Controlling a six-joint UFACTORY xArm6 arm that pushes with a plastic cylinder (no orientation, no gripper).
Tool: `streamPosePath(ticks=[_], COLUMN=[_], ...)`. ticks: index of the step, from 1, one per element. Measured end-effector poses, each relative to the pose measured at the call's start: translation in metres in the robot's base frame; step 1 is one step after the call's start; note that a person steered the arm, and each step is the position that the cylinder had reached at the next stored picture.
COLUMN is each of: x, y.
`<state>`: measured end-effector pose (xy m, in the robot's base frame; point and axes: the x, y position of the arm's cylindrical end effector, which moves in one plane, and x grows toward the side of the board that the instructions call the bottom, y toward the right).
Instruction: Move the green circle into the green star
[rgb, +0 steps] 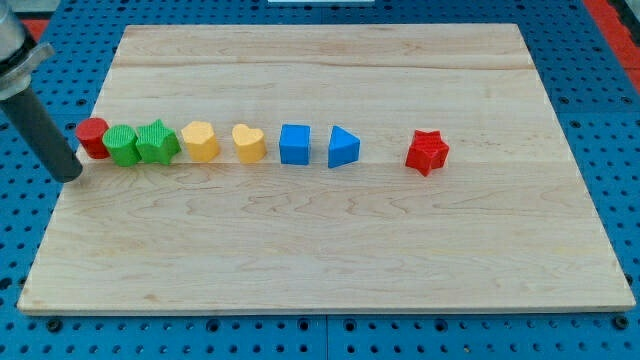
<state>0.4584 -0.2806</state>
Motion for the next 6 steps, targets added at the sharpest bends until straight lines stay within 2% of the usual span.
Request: streamPosePath(ticks=[6], x=[-0.017], y=[0.03])
